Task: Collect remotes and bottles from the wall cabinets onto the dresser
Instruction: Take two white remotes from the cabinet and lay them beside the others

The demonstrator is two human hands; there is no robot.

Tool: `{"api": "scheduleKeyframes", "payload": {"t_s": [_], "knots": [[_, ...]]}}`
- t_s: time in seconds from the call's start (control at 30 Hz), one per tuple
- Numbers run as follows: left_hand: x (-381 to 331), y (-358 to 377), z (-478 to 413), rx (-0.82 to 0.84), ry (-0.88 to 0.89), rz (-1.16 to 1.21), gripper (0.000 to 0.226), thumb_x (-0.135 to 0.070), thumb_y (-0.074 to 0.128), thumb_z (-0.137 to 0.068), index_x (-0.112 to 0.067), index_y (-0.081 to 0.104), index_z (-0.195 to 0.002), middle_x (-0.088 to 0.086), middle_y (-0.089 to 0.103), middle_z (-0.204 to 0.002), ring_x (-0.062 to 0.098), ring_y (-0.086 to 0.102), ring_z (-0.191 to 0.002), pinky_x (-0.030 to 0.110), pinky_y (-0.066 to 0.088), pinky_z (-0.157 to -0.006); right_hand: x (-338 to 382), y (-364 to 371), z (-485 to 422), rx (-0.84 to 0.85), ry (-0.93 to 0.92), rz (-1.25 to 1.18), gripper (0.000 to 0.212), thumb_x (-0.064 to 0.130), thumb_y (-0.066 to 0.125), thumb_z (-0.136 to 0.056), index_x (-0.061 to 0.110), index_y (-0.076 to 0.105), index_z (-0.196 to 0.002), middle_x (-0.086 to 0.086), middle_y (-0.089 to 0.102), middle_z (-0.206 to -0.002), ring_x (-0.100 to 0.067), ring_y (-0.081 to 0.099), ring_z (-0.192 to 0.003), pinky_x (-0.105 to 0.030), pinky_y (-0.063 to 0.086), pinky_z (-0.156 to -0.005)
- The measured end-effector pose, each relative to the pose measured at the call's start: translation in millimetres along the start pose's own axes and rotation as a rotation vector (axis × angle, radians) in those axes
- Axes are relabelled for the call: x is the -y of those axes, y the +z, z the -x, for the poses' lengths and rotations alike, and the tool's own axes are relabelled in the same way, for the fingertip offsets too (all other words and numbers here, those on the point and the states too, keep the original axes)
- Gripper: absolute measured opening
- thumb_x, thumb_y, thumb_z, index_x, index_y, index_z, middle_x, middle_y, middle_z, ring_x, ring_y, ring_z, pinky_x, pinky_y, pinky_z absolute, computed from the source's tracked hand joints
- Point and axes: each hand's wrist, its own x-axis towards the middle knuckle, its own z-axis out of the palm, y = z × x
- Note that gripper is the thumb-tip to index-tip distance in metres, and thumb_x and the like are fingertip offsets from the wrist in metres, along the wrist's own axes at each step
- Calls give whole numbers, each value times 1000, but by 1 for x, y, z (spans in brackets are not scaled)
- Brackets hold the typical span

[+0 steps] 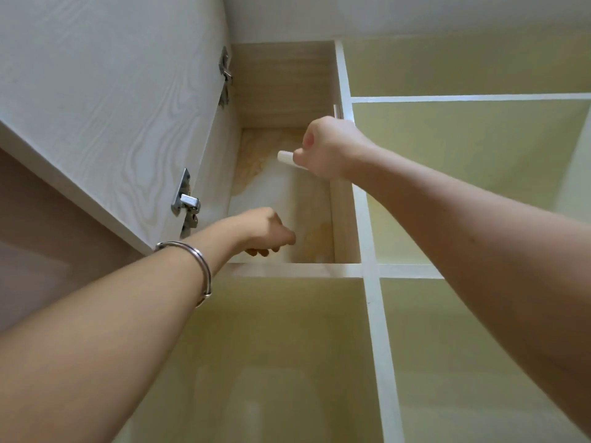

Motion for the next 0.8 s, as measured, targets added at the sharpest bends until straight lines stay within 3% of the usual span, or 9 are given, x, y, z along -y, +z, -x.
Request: {"api": "scheduleKeyframes", "payload": {"t_s": [0.1,0.2,0.33,0.4,0.47,0.57,0.63,0.7,0.8], "knots": [[-29,12,-4,154,-29,52,31,-34,53,-88,-10,60,-106,7,60,-104,22,56,-81,28,51,-73,-8,-12,8,-53,2,-31,40,36,49,-91,8,59,-117,-10,58,-111,-27,53,-91,-28,44,-76],[-48,20,1,339,-43,-91,37,-27,45,-95,-10,52,-127,14,53,-125,26,50,-95,40,45,-98,-17,-15,19,-83,18,-58,41,35,48,-91,5,60,-115,-13,62,-116,-30,58,-104,-34,49,-86],[-58,28,1,444,-77,-194,36,-29,43,-95,-11,52,-125,16,51,-130,29,53,-107,42,41,-102,-24,-14,24,-109,27,-93,39,37,46,-92,10,57,-118,-12,60,-118,-30,57,-108,-38,49,-92],[-62,30,1,456,-84,-245,44,-31,41,-96,-9,47,-133,15,47,-141,29,53,-114,40,41,-101,-24,-15,24,-105,22,-74,40,38,44,-93,11,54,-120,-11,59,-119,-30,55,-108,-34,46,-89],[-66,30,1,484,-57,-338,45,-29,36,-97,-7,45,-135,14,47,-142,24,53,-104,35,44,-91,-24,-14,22,-108,9,-28,39,35,42,-94,9,53,-121,-14,59,-119,-32,55,-108,-32,45,-85],[-71,31,-3,500,-26,-457,32,-29,35,-96,-15,52,-120,7,60,-104,21,53,-73,26,45,-65,-25,-9,21,-119,-13,38,36,28,43,-93,8,51,-122,-18,57,-120,-36,55,-106,-30,41,-77],[-72,32,-5,498,-38,-454,31,-30,35,-96,-16,50,-119,9,58,-110,23,59,-82,25,39,-55,-27,-4,21,-96,-31,86,37,29,45,-94,9,49,-125,-19,56,-122,-38,52,-109,-33,42,-81],[-70,34,-9,466,-39,-423,43,-30,35,-97,-7,46,-132,13,51,-130,27,57,-100,26,40,-59,-29,0,20,-80,-46,128,42,33,50,-93,9,46,-126,-19,55,-124,-38,49,-114,-34,41,-82],[-66,37,-7,416,-36,-376,48,-32,37,-97,-4,43,-136,14,52,-135,18,46,-89,31,46,-78,-32,5,19,-90,-36,150,43,30,54,-90,10,43,-127,-18,55,-124,-36,46,-115,-34,40,-79]]}}
